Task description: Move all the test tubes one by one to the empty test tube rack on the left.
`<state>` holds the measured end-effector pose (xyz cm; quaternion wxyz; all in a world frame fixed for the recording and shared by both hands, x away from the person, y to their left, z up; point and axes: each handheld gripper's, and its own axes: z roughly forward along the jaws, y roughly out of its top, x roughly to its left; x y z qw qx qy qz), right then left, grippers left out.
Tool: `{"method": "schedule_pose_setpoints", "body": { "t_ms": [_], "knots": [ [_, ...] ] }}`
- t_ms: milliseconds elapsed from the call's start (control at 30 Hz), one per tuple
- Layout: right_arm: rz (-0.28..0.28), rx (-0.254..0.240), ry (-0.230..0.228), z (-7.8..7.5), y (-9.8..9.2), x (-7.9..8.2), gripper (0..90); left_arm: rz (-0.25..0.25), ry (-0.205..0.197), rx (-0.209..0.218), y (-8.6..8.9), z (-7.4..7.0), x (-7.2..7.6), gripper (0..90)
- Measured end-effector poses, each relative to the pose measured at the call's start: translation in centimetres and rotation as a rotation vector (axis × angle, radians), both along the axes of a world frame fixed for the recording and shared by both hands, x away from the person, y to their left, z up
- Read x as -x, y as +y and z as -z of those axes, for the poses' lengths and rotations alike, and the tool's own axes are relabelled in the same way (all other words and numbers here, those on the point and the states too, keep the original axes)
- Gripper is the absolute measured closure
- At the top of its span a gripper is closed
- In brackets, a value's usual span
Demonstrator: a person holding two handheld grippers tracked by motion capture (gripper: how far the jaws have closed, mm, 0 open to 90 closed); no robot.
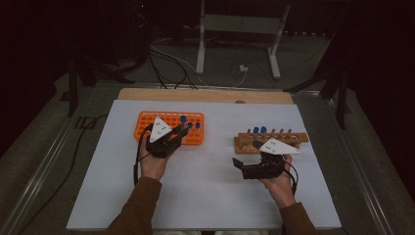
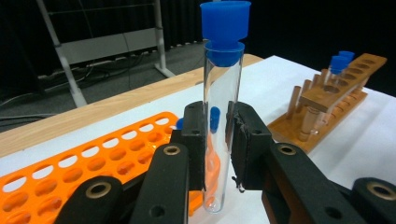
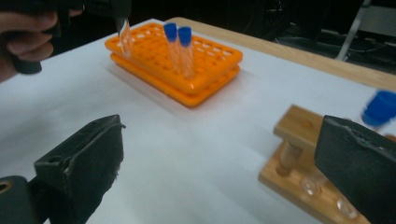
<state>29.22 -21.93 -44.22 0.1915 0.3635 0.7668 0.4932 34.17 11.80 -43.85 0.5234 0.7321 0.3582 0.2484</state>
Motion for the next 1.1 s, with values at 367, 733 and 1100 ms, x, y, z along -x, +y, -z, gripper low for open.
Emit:
{"method": "schedule_pose_setpoints", "body": {
  "t_ms": [367, 733, 1100],
  "knots": [
    [0.017, 0.002, 0.022, 1.1, -1.7, 0.7, 1.6, -0.048, 0.005, -0.006, 0.2, 1.0, -1.9, 77.7],
    [0.006, -0.008, 0.015, 1.1, -1.6, 0.7, 1.6, -0.102, 0.040, -0.003, -0.4, 2.4, -3.4, 77.7],
    [-0.002, -0.015, 0.014, 1.1, -1.6, 0.8, 1.6, -0.133, 0.059, -0.016, -1.1, 3.6, -4.2, 77.5]
  ]
}}
